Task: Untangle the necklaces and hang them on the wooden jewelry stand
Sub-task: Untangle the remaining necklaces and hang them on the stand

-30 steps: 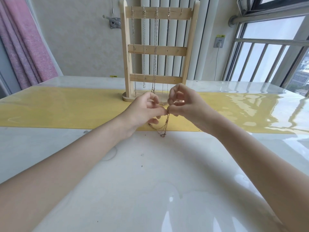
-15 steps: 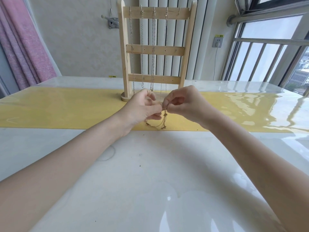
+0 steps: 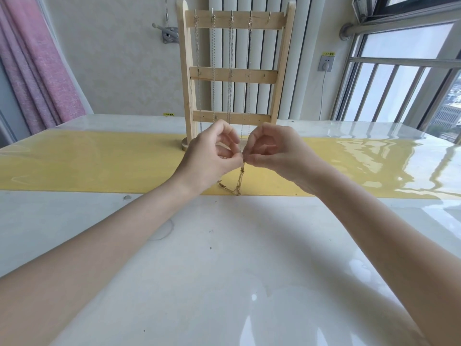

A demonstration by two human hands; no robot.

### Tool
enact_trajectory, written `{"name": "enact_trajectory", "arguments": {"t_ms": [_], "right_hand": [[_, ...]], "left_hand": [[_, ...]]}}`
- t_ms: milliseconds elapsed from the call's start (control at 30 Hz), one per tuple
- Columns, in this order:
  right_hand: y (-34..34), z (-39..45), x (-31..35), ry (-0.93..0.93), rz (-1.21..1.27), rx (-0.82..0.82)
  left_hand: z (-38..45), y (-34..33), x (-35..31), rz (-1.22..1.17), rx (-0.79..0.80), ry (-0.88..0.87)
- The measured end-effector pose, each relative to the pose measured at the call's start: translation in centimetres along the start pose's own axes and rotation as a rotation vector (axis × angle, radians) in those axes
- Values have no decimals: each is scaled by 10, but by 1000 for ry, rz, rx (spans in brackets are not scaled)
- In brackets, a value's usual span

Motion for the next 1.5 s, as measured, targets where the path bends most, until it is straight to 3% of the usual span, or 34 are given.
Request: {"name": "enact_trajectory", "arguments": {"t_ms": [200, 433, 667, 833, 1033, 1233, 1300, 1433, 1500], "right_hand": [[-5, 3, 5, 193, -296, -45], [-4, 1, 9, 172, -293, 32], [-8, -1, 0, -108, 228, -19], [-8, 0, 0, -135, 204, -11], [-6, -2, -3, -185, 214, 92], [-1, 0, 0, -274, 521, 122], [-1, 0, -1, -302, 605, 127], [-2, 0, -4, -359, 617, 122], [0, 1, -4, -378, 641, 88]], "left_hand": [[0, 0, -4, 164, 11, -226], [-1, 1, -4, 277, 67, -313], [-2, -8, -1, 193, 80, -136], [3, -1, 2, 3, 16, 79], [1, 1, -2, -154, 19, 195], [2, 0, -4, -556, 55, 506], [0, -2, -5, -560, 112, 495], [-3, -4, -5, -172, 182, 224], [-5, -3, -5, -152, 176, 202]]}}
Point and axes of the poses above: each hand's wrist, its own z-axis towards the middle knuckle, its own y-axis out of the back of the hand, x = y × z, the point moved 1 cm from there along z, towards the middle knuckle, and after that the axes turned 9 degrees about -x, right-handed, at the moved point
